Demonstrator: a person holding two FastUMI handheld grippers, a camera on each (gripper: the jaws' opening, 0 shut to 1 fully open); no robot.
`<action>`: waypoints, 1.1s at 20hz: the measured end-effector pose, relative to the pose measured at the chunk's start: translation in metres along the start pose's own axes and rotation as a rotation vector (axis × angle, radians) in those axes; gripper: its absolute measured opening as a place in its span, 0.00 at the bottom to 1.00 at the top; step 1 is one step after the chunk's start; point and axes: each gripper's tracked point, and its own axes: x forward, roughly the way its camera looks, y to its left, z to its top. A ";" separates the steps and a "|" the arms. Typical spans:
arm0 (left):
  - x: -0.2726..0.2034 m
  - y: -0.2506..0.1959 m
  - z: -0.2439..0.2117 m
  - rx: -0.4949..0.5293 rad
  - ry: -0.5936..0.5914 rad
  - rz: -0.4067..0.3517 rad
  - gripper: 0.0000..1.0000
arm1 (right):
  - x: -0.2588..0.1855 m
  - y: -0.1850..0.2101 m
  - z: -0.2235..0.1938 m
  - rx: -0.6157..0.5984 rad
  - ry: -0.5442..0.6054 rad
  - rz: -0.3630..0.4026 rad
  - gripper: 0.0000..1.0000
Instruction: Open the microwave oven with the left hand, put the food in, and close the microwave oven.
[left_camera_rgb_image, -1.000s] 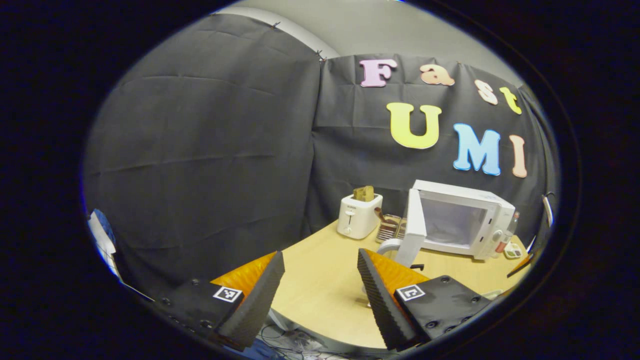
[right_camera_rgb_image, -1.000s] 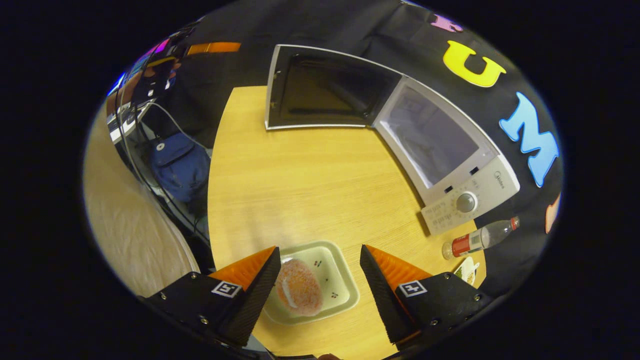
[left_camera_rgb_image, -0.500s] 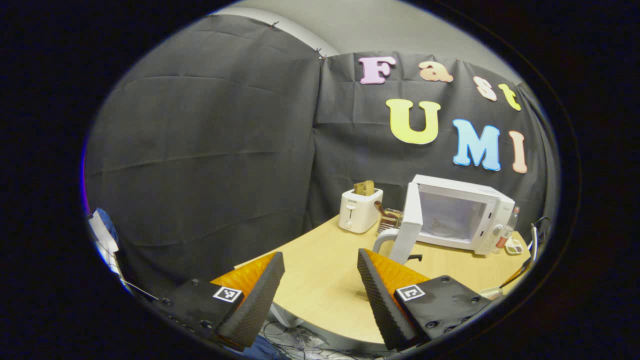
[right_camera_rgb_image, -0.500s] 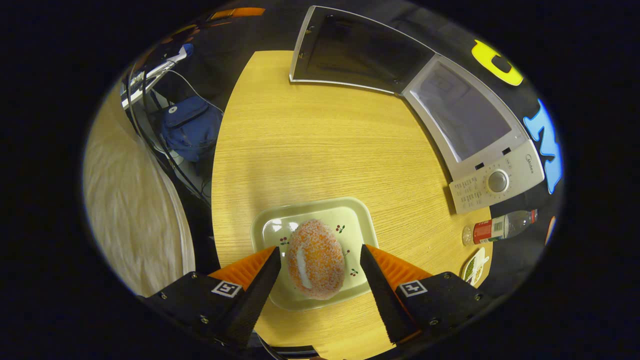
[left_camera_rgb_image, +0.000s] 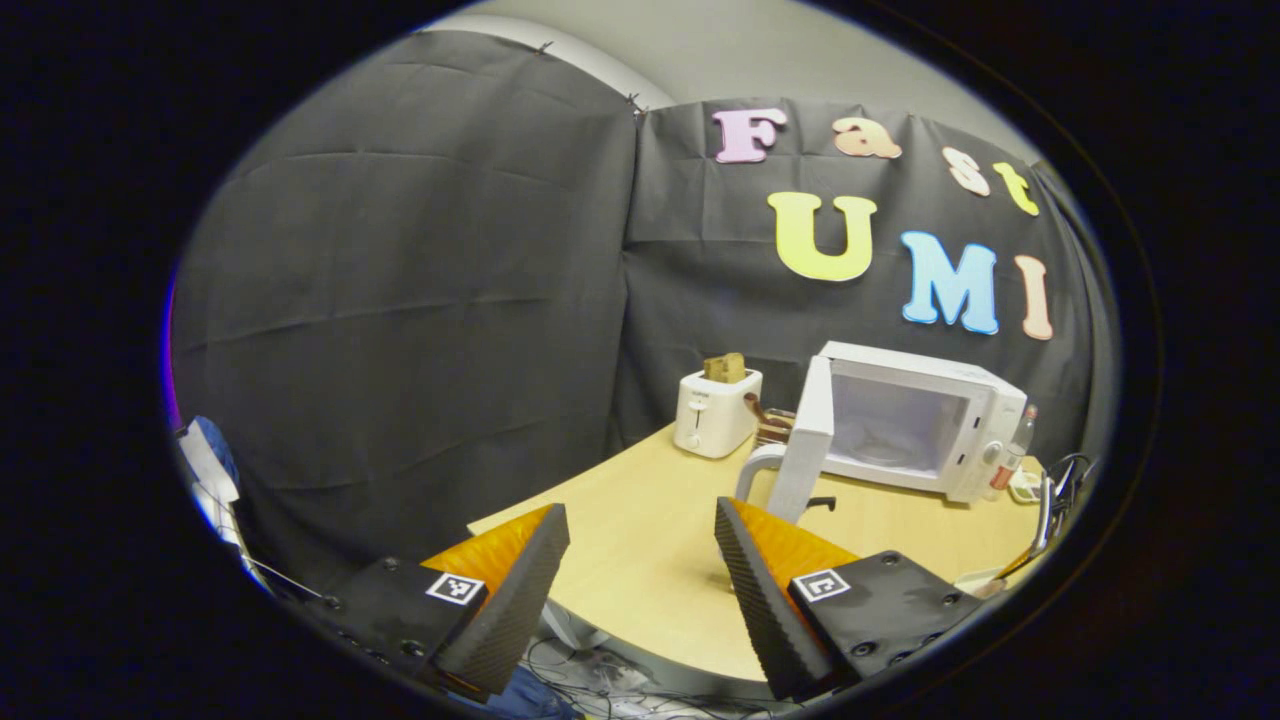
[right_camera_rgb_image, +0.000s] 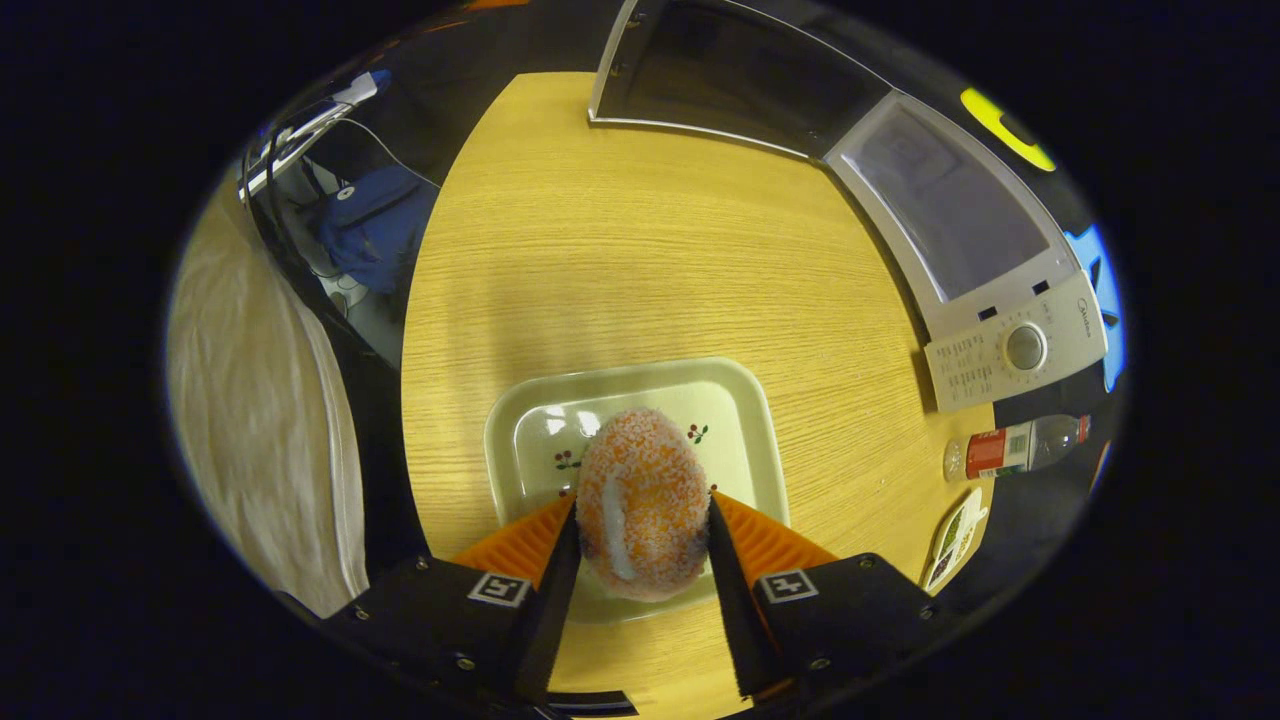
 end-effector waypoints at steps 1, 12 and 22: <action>0.001 -0.002 0.003 -0.002 -0.002 0.000 0.96 | -0.004 -0.006 0.007 -0.001 -0.021 -0.022 0.67; 0.012 -0.018 0.005 -0.002 -0.006 -0.012 0.96 | -0.046 -0.106 0.112 -0.015 -0.273 -0.357 0.67; 0.007 0.001 0.011 -0.001 -0.008 0.048 0.98 | -0.048 -0.188 0.203 0.044 -0.424 -0.529 0.67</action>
